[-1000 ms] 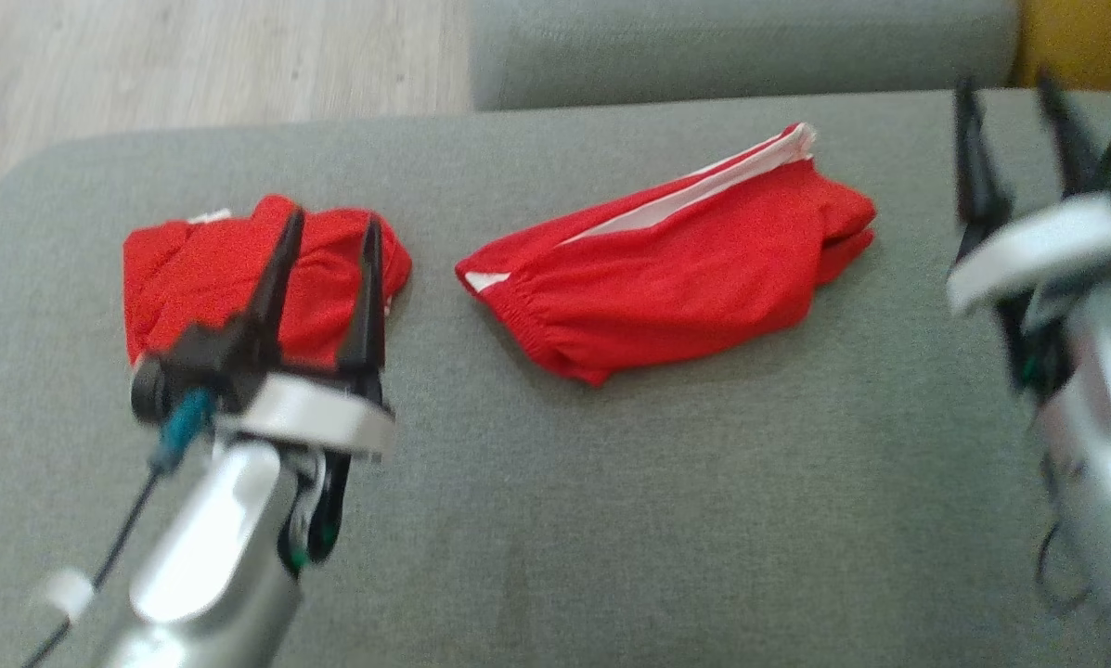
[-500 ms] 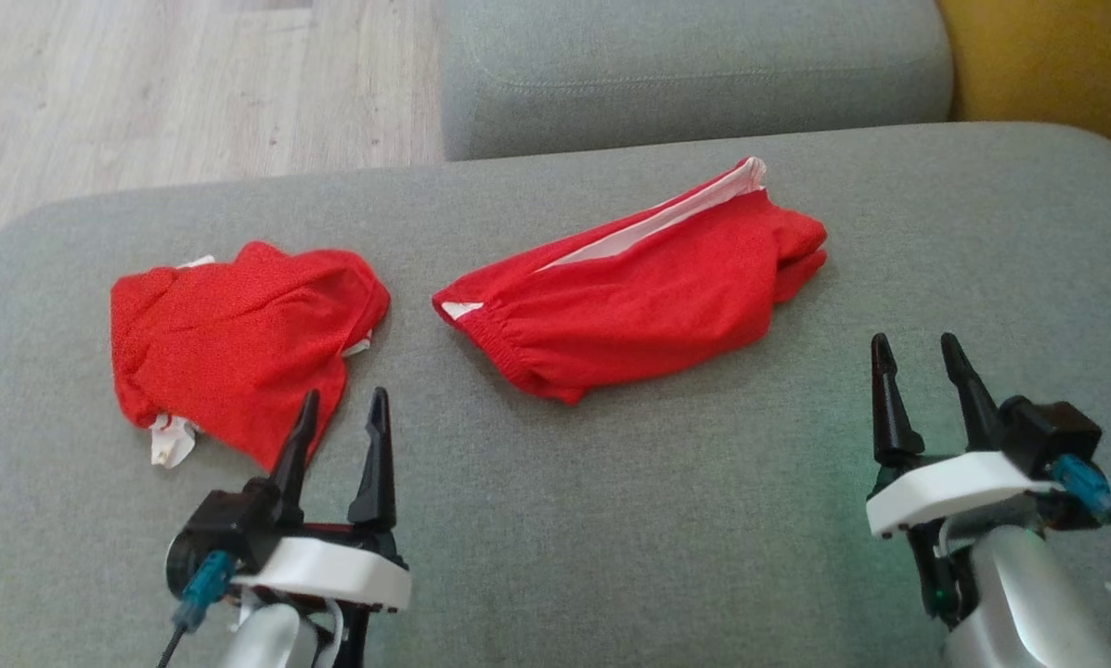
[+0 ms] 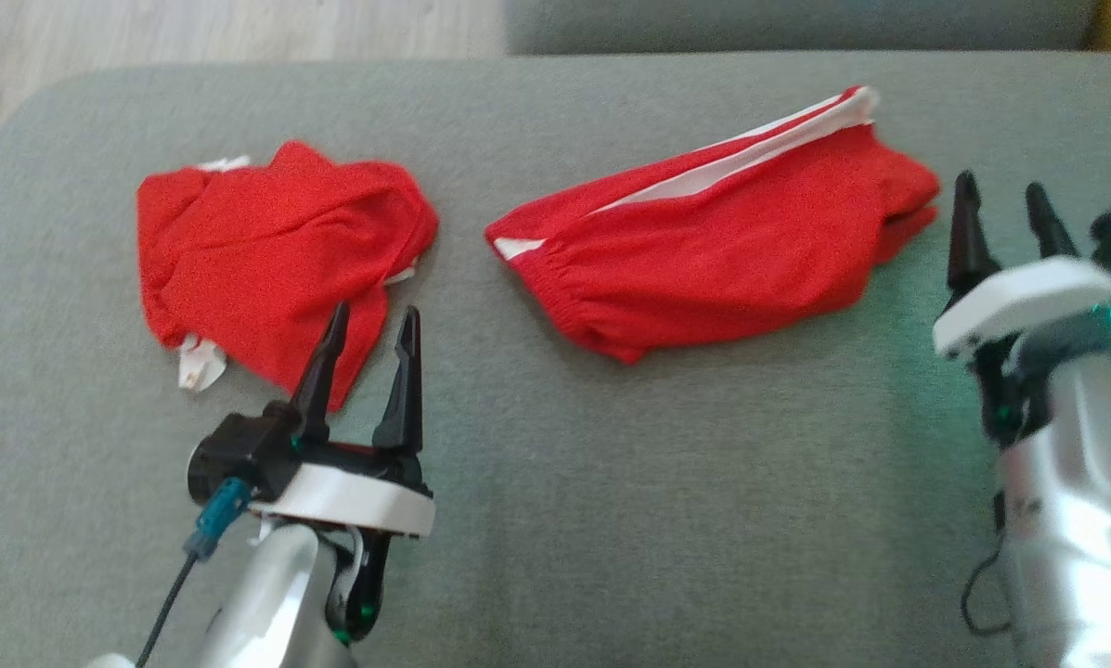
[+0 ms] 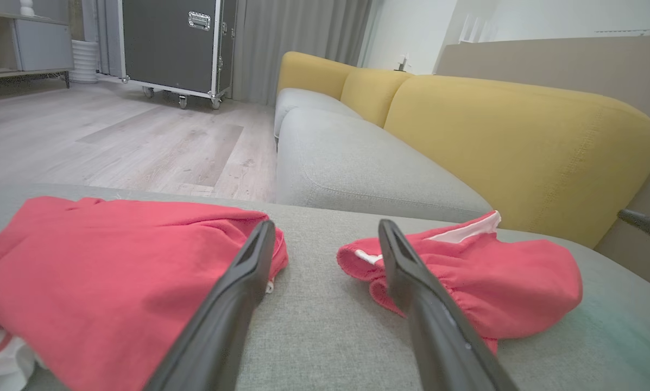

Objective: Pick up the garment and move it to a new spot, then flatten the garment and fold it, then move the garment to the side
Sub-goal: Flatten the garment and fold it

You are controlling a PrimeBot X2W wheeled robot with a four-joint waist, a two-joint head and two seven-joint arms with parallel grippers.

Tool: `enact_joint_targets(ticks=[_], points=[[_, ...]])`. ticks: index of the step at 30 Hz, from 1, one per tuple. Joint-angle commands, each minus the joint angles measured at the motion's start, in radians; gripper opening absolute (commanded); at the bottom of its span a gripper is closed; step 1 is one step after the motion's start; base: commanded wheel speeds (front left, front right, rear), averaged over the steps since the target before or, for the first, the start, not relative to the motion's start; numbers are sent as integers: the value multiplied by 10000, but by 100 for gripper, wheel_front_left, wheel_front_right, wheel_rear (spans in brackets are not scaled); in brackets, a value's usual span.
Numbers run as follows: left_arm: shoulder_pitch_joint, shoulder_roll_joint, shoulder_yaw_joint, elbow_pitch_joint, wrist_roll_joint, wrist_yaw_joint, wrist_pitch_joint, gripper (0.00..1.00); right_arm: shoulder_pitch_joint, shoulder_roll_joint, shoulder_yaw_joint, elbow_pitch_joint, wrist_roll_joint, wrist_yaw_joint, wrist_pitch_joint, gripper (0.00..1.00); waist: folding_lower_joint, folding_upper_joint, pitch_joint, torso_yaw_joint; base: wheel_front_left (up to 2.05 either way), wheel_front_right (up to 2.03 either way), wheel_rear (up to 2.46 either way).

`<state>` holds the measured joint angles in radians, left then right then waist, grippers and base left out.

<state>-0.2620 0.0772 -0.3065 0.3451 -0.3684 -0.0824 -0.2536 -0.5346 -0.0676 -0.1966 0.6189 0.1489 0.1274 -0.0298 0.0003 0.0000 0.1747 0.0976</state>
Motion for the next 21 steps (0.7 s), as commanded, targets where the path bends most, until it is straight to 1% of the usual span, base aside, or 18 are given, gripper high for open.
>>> enact_joint_targets(ticks=[1, 8, 12, 15, 18, 20, 21], points=[[-450, 41, 417, -279, 73, -44, -81, 100, -540, 104, 37, -95, -85, 33, 137, 100, -3, 0, 429, 429, 0, 0, 0], [-859, -135, 430, -190, 254, -248, -82, 100, -2273, 41, -1789, 2197, -1159, 33, 1069, 100, -3, 0, 931, 993, 0, 0, 0], [-995, -195, 393, -160, 303, -313, -82, 100, -2718, -193, -2732, 3285, -2225, 33, 1406, 100, -3, 0, 1058, 1184, 0, 0, 0], [-1057, -224, 414, -177, 310, -341, -82, 100, -2914, -266, -3304, 3785, -3031, 33, 1568, 100, -3, 0, 1114, 1260, 0, 0, 0], [-1084, -243, 453, -191, 312, -360, -82, 100, -3081, -183, -3682, 4172, -3453, 33, 1597, 100, -3, 0, 1126, 1283, 0, 0, 0], [-1081, -250, 507, -191, 320, -370, -82, 100, -3162, -125, -3697, 4403, -3692, 33, 1496, 100, -3, 0, 1116, 1260, 0, 0, 0], [-1072, -253, 537, -186, 331, -374, -82, 100, -3206, -97, -3632, 4532, -3780, 33, 1414, 93, -3, 0, 1098, 1237, 0, 0, 0]])
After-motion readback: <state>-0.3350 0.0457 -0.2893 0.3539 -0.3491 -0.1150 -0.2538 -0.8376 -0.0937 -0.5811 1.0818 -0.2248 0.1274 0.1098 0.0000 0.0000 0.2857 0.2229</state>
